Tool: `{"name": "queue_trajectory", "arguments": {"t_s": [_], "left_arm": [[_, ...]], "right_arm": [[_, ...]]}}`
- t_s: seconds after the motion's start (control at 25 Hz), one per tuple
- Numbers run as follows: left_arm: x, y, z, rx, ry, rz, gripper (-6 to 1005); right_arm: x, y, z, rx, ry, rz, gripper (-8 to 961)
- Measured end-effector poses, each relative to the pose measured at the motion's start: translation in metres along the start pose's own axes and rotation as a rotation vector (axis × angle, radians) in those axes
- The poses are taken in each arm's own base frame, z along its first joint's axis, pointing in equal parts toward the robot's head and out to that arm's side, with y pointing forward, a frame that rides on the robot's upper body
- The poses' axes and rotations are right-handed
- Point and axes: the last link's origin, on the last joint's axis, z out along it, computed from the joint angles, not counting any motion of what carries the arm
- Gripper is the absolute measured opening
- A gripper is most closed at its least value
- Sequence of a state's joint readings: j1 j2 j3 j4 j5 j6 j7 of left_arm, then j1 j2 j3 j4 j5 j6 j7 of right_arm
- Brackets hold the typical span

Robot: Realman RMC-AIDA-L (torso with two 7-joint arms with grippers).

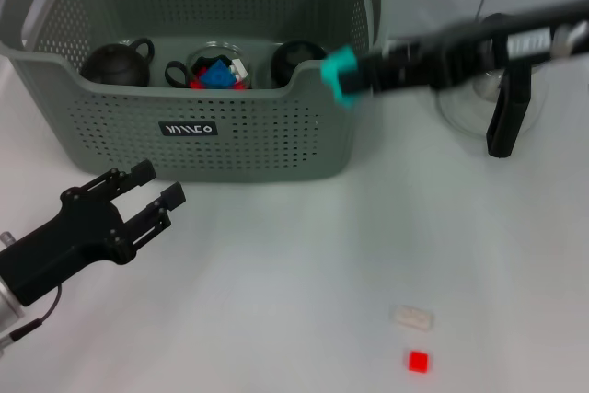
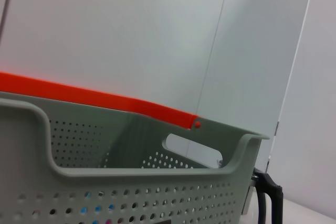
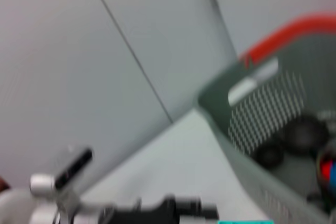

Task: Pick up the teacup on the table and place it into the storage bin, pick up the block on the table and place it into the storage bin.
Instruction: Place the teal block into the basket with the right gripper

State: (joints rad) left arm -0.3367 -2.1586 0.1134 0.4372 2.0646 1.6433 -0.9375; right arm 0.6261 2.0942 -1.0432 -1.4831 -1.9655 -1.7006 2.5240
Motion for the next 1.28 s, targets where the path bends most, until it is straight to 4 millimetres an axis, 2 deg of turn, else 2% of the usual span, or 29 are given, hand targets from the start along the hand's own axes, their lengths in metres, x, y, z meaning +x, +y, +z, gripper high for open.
{"name": "queue_trajectory", "arguments": {"t_s": [0.12, 0.28, 0.52, 0.68, 0.92, 1.28], "left_arm": [[0.001, 0.0, 0.001, -0.004, 0.002, 0.002, 547], [0.002, 0.0, 0.002, -0.011, 0.006, 0.004, 547], [0.003, 0.001, 0.003, -0.017, 0.01, 0.005, 547], [0.004, 0.001, 0.004, -0.019, 0.011, 0.005, 547], [0.004, 0.001, 0.006, -0.023, 0.014, 0.005, 547], [0.003, 0.003, 0.007, -0.027, 0.012, 0.001, 546]], "right_arm": [[-0.019, -0.003, -0.004, 0.01, -0.11, -0.027, 406], [-0.049, -0.005, 0.01, 0.055, -0.186, -0.096, 407], [-0.105, -0.004, 0.053, 0.185, -0.118, -0.2, 408], [-0.127, -0.015, 0.089, 0.283, -0.026, -0.212, 408], [-0.135, -0.035, 0.129, 0.416, 0.058, -0.22, 408], [-0.117, -0.047, 0.167, 0.466, 0.135, -0.231, 409]]}}
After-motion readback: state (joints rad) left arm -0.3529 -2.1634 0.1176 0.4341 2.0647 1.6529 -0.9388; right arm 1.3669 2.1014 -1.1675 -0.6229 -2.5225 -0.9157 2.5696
